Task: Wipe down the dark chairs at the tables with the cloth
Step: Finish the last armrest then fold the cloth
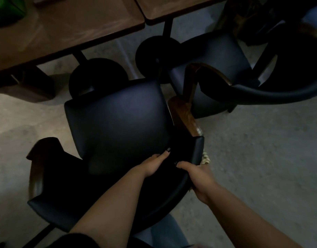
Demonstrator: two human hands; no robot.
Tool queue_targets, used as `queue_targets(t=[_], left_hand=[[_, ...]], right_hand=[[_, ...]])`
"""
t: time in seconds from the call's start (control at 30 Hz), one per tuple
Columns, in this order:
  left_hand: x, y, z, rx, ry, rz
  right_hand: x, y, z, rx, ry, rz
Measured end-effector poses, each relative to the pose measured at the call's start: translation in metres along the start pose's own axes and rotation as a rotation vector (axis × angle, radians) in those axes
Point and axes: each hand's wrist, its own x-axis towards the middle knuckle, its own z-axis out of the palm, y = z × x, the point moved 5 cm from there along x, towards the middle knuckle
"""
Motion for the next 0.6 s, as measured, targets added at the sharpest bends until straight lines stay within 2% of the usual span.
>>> queue_targets(t=[0.17, 0.3, 0.6], left_hand=[[0.002, 0.009, -0.012, -0.116, -0.020, -0.009], [0.002, 0.015, -0.023, -0.225, 0.051, -0.001], [0.005, 0.045, -0.058, -0.273, 0.133, 0.054]], right_hand=[[0.003, -0.016, 0.004, -0.029, -0.029, -0.018], [0.005, -0.035, 0.011, -0.034, -0.051, -0.033], [0.014, -0.089, 0.036, -0.043, -0.033, -0.124]])
